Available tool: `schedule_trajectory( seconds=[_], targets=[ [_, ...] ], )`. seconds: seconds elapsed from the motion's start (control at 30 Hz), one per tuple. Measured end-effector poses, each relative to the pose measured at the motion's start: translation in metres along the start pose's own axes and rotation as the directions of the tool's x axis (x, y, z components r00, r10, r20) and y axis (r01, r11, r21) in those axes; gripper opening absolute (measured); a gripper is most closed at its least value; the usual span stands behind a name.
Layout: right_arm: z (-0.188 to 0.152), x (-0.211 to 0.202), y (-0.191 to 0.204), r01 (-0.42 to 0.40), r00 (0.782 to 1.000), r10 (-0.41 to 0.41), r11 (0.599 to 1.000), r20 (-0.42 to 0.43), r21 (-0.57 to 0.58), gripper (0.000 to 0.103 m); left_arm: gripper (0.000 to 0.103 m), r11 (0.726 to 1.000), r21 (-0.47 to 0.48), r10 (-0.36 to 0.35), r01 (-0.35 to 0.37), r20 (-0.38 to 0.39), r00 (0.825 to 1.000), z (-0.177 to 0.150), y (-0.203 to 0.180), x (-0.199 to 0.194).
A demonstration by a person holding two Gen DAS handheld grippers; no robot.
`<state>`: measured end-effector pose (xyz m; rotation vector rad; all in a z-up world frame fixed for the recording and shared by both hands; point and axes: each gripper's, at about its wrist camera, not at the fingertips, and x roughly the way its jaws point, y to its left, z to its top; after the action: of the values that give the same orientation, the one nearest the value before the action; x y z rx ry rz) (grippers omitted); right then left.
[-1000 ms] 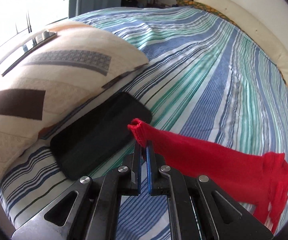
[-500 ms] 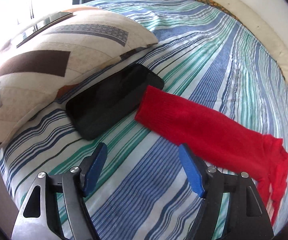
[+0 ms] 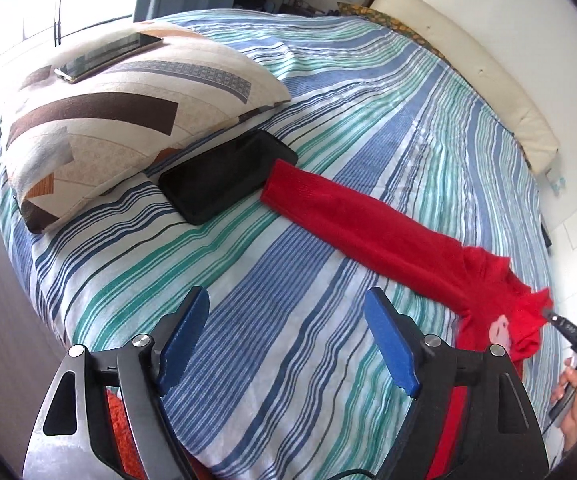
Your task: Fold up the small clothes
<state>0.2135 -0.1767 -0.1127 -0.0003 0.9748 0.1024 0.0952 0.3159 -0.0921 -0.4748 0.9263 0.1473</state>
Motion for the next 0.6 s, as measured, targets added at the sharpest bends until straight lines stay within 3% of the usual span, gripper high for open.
schedule_trajectory(
  seconds=[0.07, 0.17, 0.33, 0.5, 0.6],
  targets=[
    [-0.009, -0.047, -0.059, 0.019, 0.997, -0.028, 0.992, 0.067, 0.123, 0.007, 0.081, 1.000, 0.023, -0.009, 0.009, -0.003, 1.000, -0.005, -0.010, -0.005],
    [-0.043, -0.108, -0.157, 0.099, 0.983, -0.141, 0.948, 0.119, 0.301, 0.007, 0.081, 0.998, 0.060, -0.024, 0.025, -0.023, 0.999, -0.015, -0.029, -0.006],
    [-0.120, -0.156, -0.290, 0.223, 0.951, -0.301, 0.827, 0.073, 0.516, 0.007, 0.081, 0.992, 0.114, -0.047, 0.058, -0.094, 0.995, -0.042, -0.069, 0.003],
    [-0.167, -0.151, -0.347, 0.220, 0.954, -0.297, 0.771, 0.031, 0.598, 0.007, 0.081, 0.988, 0.125, -0.066, 0.087, -0.160, 0.985, -0.064, -0.094, 0.009],
    [-0.177, -0.153, -0.368, 0.299, 0.931, -0.365, 0.756, -0.004, 0.582, 0.007, 0.081, 0.984, 0.149, -0.067, 0.095, -0.182, 0.981, -0.073, -0.105, 0.006]
  ],
)
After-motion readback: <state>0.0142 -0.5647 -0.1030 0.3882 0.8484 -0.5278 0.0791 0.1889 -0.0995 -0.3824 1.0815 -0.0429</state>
